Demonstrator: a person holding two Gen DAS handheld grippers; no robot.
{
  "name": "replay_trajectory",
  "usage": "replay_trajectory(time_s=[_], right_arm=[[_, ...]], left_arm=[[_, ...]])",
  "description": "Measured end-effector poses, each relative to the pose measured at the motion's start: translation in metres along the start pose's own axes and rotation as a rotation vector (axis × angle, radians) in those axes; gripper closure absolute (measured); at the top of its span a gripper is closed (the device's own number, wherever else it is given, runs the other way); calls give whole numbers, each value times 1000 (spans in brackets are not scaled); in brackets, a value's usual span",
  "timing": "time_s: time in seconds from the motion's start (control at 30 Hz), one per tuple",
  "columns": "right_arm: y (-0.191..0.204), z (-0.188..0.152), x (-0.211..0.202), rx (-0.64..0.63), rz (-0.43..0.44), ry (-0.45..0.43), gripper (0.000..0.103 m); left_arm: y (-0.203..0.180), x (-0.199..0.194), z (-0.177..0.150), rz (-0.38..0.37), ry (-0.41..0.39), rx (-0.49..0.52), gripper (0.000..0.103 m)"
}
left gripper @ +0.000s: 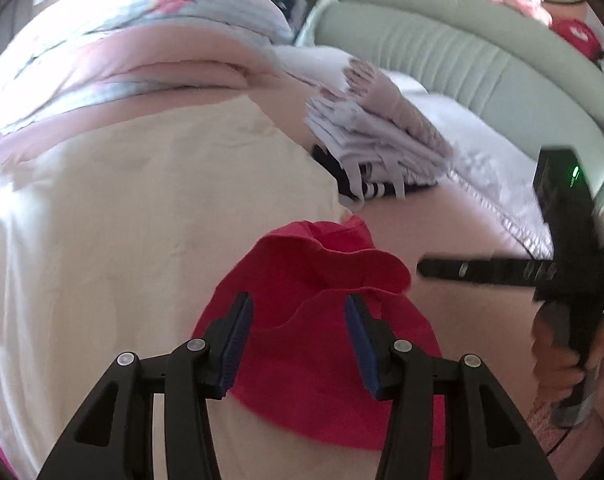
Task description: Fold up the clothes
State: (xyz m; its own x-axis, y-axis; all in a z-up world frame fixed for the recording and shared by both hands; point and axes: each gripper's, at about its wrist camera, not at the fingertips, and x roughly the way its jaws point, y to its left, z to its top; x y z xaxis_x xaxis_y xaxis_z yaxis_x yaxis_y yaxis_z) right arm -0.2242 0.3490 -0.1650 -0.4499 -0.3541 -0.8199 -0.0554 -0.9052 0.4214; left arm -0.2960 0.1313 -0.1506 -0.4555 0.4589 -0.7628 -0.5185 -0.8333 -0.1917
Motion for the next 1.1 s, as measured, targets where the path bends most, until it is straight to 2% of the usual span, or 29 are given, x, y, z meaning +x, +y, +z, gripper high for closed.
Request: replay_trajectory(time_s=[0.17, 0.2, 0.23, 0.3, 0.53, 0.7, 0.8, 0.93, 1.03, 1.1], right_arm=[[1, 5, 7, -7, -25, 10, 53], [1, 7, 9, -8, -30, 13, 53], [1, 8, 10, -10, -35, 15, 53], [1, 10, 13, -13, -45, 19, 53], [11, 8, 20, -68, -71, 28, 53], [-5, 10, 19, 34, 38, 48, 53], [-8, 8, 17, 58, 73, 50, 53], [1, 4, 14, 11, 63, 53, 53], [13, 2, 12, -37, 63, 55, 53], [18, -2, 9, -82, 46, 49, 53]], left_arm=[[-4, 30, -6, -36, 148, 32, 59], [-6, 31, -8, -36, 163, 46, 71], [-9, 32, -11, -35, 174, 62, 93], [-12, 28, -16, -26, 176, 68, 98], [8, -24, -26, -60, 69, -86, 100], [19, -66, -33, -71, 2, -160, 100], [23, -76, -43, -56, 1, -192, 100], [34, -79, -57, -47, 9, -254, 100], [45, -77, -71, 0, 34, -288, 100], [57, -67, -79, 71, 77, -337, 101]])
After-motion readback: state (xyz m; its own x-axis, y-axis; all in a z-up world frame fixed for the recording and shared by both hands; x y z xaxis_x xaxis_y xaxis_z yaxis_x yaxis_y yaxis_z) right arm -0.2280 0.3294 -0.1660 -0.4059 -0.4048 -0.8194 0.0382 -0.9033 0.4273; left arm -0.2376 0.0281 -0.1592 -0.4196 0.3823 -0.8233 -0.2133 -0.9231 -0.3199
